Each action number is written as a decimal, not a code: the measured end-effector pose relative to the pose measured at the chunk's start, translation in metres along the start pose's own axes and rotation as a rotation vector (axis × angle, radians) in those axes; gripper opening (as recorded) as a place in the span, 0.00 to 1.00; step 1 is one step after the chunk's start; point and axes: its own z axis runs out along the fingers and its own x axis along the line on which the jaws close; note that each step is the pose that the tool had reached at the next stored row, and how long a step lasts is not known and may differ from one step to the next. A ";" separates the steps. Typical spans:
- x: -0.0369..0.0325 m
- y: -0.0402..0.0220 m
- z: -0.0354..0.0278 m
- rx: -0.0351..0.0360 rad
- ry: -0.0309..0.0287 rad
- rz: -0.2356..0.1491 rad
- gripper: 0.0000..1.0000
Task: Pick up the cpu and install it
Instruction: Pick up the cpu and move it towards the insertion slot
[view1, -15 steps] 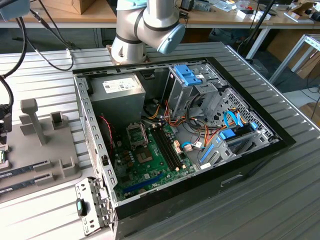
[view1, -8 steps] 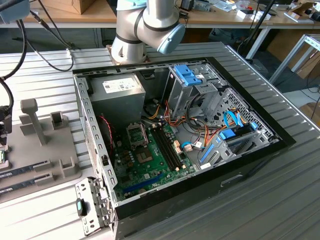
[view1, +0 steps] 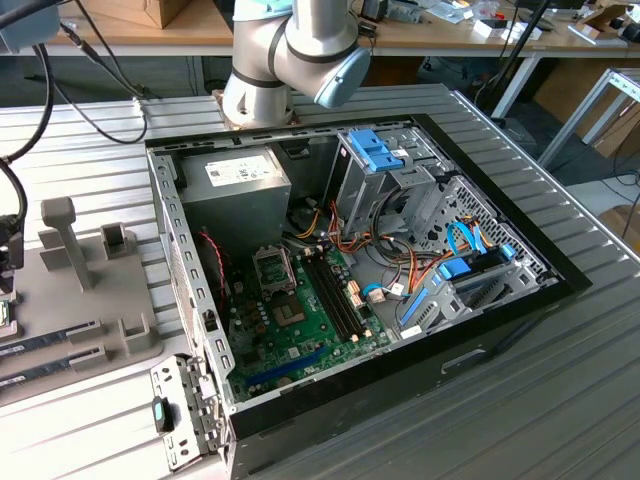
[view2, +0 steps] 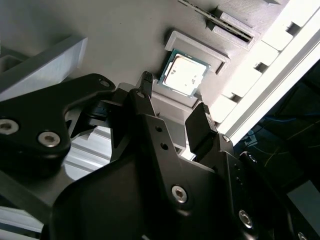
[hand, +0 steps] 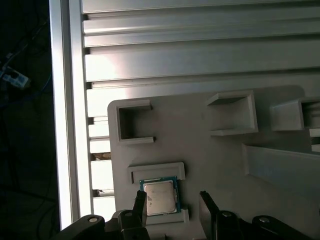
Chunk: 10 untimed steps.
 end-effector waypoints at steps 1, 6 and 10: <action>0.0001 0.0000 0.0004 0.0000 0.0000 0.000 0.54; 0.0004 -0.0001 0.0020 0.0000 0.0000 0.000 0.54; 0.0006 -0.0002 0.0035 0.0000 0.0000 0.000 0.54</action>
